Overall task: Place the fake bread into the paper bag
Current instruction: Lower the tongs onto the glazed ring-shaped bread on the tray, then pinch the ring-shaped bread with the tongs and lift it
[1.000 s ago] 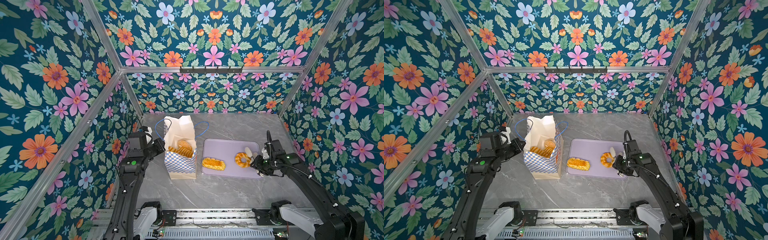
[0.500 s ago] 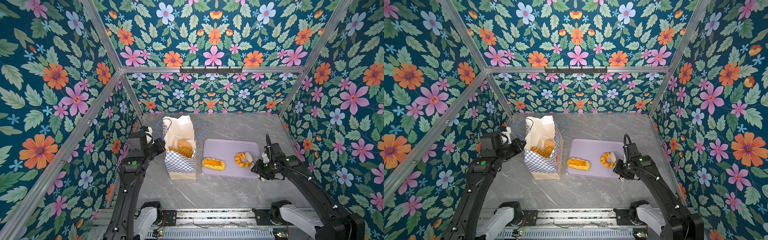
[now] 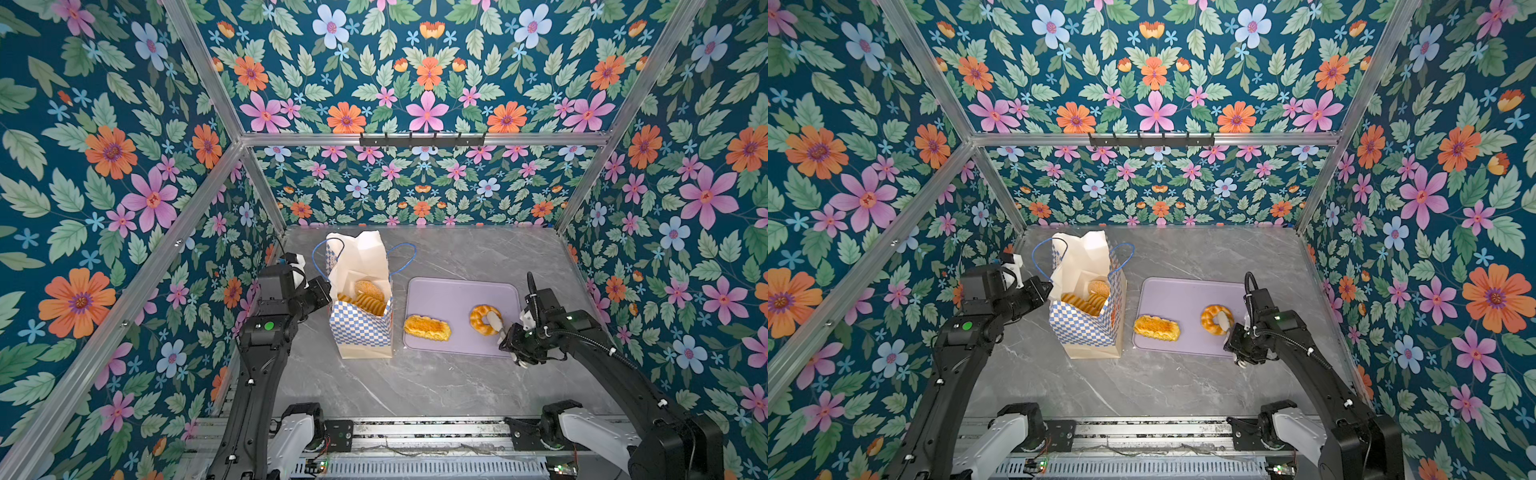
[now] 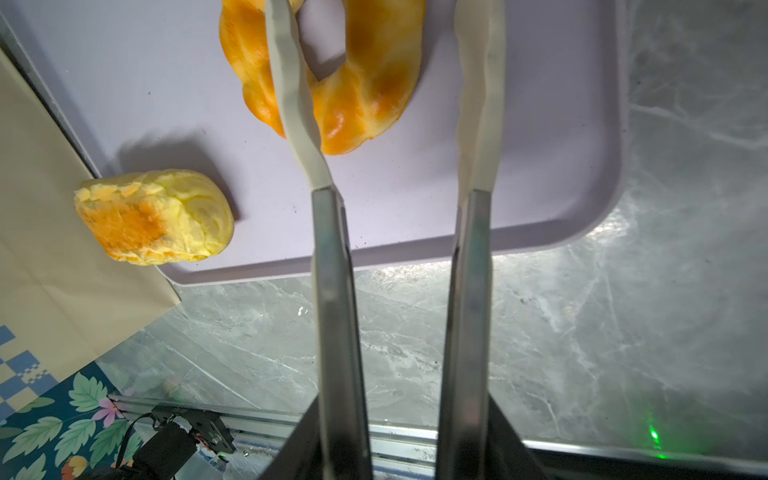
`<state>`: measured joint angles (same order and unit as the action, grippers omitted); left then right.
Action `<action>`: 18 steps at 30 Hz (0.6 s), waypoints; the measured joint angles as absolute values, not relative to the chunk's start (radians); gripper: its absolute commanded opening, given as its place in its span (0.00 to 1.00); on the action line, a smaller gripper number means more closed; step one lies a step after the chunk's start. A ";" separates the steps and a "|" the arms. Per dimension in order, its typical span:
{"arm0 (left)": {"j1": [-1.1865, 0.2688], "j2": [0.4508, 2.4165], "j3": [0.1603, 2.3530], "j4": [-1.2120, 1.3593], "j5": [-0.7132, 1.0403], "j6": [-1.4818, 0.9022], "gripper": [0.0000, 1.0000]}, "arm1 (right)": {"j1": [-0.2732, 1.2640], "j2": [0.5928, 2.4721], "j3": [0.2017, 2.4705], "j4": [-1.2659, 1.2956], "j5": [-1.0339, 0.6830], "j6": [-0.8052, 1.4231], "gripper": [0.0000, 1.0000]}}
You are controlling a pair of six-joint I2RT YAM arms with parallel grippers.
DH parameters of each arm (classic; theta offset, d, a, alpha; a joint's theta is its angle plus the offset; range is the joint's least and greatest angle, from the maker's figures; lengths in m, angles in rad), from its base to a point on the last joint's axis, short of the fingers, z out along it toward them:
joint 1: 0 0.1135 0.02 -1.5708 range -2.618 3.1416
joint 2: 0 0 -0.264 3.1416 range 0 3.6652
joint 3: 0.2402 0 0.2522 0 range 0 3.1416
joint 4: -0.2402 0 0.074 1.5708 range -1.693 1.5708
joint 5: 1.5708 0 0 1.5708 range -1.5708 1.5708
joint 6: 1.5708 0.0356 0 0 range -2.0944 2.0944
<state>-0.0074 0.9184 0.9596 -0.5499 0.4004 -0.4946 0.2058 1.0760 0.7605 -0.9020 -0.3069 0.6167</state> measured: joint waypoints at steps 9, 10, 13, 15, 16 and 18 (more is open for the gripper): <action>-0.007 0.918 0.960 -0.550 0.401 -0.498 0.05 | 0.206 1.090 0.760 -0.878 -0.318 0.608 0.41; -0.007 0.919 0.960 -0.550 0.402 -0.498 0.05 | 0.205 1.087 0.764 -0.879 -0.320 0.606 0.41; -0.007 0.919 0.960 -0.550 0.402 -0.498 0.05 | 0.206 1.070 0.783 -0.891 -0.321 0.598 0.42; -0.007 0.919 0.960 -0.550 0.402 -0.498 0.05 | 0.206 1.056 0.792 -0.902 -0.322 0.596 0.42; -0.007 0.919 0.960 -0.550 0.401 -0.498 0.05 | 0.206 1.053 0.793 -0.907 -0.324 0.594 0.42; -0.007 0.920 0.960 -0.550 0.401 -0.498 0.05 | 0.206 1.058 0.794 -0.920 -0.331 0.593 0.42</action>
